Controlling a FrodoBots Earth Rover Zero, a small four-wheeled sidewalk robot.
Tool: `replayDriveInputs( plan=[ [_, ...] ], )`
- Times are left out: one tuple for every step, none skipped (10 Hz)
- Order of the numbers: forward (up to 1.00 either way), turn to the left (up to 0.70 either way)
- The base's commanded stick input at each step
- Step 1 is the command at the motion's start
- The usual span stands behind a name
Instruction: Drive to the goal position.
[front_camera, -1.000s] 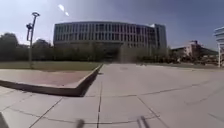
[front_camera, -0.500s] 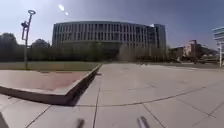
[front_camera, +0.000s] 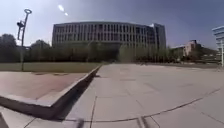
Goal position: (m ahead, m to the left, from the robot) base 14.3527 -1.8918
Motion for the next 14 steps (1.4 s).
replayDriveInputs(
  plan=[
    [0.7, 0.0],
    [0.7, 0.0],
    [0.7, 0.0],
    [0.7, 0.0],
    [0.7, 0.0],
    [0.7, 0.0],
    [0.7, 0.0],
    [0.7, 0.0],
    [0.7, 0.0],
    [0.7, 0.0],
    [0.7, 0.0],
    [0.7, 0.05],
    [0.7, 0.12],
    [0.7, 0.19]
  ],
)
